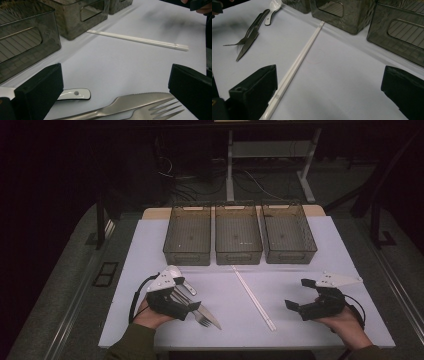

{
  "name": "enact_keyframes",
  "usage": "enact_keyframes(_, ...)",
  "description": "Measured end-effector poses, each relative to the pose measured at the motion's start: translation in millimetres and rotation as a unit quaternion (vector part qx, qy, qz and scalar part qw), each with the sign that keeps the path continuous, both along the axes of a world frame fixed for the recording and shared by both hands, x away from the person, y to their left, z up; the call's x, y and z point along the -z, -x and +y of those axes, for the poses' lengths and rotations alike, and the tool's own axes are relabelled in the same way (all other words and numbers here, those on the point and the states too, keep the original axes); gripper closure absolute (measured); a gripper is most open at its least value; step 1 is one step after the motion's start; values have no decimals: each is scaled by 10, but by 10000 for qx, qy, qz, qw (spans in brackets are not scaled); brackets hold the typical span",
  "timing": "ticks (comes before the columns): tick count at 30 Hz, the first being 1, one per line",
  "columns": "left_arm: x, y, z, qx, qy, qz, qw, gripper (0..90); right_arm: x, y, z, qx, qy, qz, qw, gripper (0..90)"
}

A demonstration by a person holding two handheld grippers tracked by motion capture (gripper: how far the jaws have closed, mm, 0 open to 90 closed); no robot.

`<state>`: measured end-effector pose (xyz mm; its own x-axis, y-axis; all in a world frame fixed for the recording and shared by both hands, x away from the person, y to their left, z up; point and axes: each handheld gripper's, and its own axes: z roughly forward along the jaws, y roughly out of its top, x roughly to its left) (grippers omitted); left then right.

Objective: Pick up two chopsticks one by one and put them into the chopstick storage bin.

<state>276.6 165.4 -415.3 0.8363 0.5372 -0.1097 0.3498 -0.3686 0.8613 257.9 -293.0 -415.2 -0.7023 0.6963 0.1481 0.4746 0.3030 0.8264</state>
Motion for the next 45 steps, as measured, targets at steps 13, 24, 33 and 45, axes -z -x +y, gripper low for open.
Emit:
enact_keyframes(13,30,12,2,54,-47,40,10000,0,-28,-74,0,-2,26,75,10000,6)
enact_keyframes(24,31,15,11,29,-34,22,10000,0,-75,-176,167,-119,124,175,9997,16)
enact_keyframes(33,36,11,1,38,-56,37,10000,0,-58,-248,331,-295,137,272,9991,72)
enact_keyframes(45,38,21,-1,9,-32,43,10000,0,-12,-430,602,-573,200,560,9966,333)
